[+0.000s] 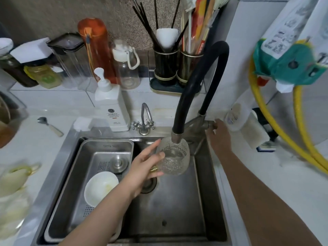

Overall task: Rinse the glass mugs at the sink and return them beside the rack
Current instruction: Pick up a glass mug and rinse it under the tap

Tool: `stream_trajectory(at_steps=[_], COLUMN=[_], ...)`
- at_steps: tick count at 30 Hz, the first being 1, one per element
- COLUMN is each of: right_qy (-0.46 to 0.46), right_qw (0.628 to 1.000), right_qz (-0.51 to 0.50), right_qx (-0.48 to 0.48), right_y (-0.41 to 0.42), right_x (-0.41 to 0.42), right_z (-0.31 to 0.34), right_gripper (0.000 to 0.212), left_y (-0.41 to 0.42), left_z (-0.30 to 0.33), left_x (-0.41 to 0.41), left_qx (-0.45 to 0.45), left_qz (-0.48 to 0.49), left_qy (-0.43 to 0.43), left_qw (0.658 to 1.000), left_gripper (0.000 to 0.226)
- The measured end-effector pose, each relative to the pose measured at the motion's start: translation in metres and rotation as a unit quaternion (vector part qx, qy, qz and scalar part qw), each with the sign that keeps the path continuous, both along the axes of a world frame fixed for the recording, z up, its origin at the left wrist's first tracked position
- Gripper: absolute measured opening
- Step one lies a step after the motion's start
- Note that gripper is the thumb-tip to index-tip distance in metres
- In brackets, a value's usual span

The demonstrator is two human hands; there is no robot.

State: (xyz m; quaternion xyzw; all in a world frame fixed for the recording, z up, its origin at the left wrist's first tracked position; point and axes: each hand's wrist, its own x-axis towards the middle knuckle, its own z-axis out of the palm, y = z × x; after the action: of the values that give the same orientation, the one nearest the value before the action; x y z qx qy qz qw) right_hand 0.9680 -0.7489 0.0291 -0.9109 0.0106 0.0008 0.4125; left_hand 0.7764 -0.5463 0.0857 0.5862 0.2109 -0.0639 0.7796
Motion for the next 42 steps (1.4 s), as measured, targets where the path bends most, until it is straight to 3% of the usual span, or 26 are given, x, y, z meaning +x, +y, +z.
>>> stream_trajectory(at_steps=[6,29,35,40,42], right_qy=[-0.026,0.008,0.063,0.070,0.102], right_qw=[0.996,0.998,0.987,0.986,0.969], right_qz=[-0.078,-0.053,-0.059,0.059,0.143], right_qx=[-0.034,0.017,0.134,0.137,0.176], right_y=[0.000,-0.014,-0.007,0.008,0.013], right_x=[0.013,0.016,-0.015,-0.071,-0.095], right_z=[-0.006,-0.015,-0.003,0.015,0.020], right_gripper=[0.030,0.028,0.044,0.038,0.042], left_y=[-0.004,-0.007,-0.010,-0.013,-0.012], left_z=[-0.001,-0.010,-0.015,-0.020,-0.023], left_x=[0.010,0.011,0.011,0.011,0.010], left_qx=[0.015,0.022,0.019,0.006,0.003], left_qz=[-0.006,-0.007,0.003,0.031,0.048], left_qy=[0.005,0.037,0.040,0.049,0.052], left_qw=[1.000,0.999,0.999,0.998,0.997], left_gripper=[0.042,0.055,0.041,0.049,0.043])
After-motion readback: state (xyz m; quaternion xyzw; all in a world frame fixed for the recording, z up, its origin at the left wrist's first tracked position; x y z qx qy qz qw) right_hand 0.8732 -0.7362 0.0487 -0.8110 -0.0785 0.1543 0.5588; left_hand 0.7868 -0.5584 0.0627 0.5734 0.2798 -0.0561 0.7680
